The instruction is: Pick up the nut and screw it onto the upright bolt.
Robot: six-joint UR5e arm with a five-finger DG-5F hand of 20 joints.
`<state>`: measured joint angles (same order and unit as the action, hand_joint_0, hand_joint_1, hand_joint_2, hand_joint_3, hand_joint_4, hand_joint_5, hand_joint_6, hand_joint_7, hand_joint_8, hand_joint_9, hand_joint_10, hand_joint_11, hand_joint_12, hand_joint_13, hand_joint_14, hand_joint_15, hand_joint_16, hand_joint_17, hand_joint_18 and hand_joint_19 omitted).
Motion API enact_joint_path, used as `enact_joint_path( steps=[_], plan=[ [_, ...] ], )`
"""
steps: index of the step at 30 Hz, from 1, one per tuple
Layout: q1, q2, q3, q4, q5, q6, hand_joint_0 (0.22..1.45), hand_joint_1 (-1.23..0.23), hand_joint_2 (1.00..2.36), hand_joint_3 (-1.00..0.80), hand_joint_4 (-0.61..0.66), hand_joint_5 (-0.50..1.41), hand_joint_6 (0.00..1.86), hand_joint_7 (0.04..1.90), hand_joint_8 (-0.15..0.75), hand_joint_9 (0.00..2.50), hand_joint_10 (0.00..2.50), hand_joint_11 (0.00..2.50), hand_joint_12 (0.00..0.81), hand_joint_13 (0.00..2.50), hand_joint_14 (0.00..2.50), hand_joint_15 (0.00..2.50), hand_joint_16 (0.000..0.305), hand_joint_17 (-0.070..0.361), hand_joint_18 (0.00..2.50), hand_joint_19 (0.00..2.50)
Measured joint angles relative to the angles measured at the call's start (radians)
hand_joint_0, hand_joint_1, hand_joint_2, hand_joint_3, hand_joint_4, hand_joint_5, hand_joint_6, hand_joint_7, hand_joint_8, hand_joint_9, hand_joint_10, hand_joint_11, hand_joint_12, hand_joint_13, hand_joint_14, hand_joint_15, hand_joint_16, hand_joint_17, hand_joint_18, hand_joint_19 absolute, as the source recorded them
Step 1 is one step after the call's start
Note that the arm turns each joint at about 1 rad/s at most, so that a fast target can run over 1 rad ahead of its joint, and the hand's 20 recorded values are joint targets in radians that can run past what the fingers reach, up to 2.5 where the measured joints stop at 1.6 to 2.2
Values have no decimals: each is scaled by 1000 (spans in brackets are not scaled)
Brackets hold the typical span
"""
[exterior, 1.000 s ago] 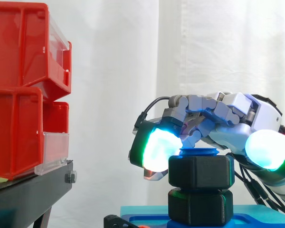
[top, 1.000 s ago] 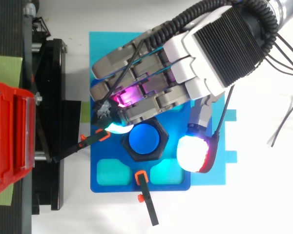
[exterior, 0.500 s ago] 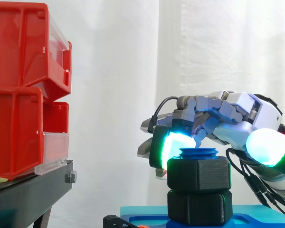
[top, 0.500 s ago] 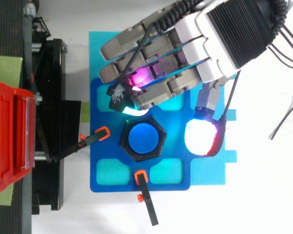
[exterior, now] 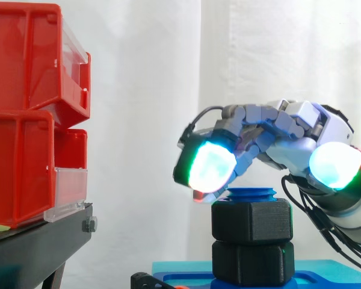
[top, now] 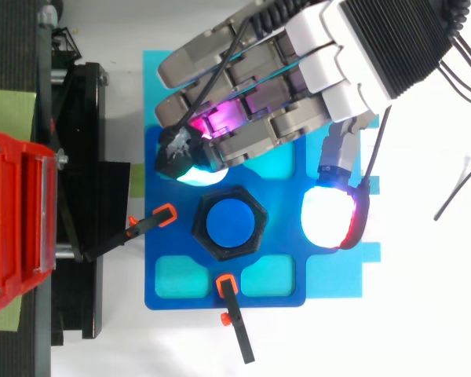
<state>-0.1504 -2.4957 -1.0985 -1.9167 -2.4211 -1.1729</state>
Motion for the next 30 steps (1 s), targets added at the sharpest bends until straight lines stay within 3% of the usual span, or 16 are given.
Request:
enact_joint_path(
  steps=[11, 24, 30],
  plan=[
    [18, 0, 16, -6, 0, -6, 449, -168, 1000, -500, 203, -66, 503, 727, 226, 1047, 0, 0, 195, 827, 0, 0, 27, 62, 628, 156],
    [45, -1, -37, -17, 53, -50, 450, -168, 1000, -500, 209, -62, 503, 753, 225, 1057, 0, 0, 192, 826, 0, 0, 27, 62, 627, 170],
    [42, -1, -48, -18, 61, -53, 451, -169, 1000, -500, 210, -59, 503, 759, 226, 1063, 0, 0, 193, 834, 0, 0, 28, 62, 638, 171]
  ],
)
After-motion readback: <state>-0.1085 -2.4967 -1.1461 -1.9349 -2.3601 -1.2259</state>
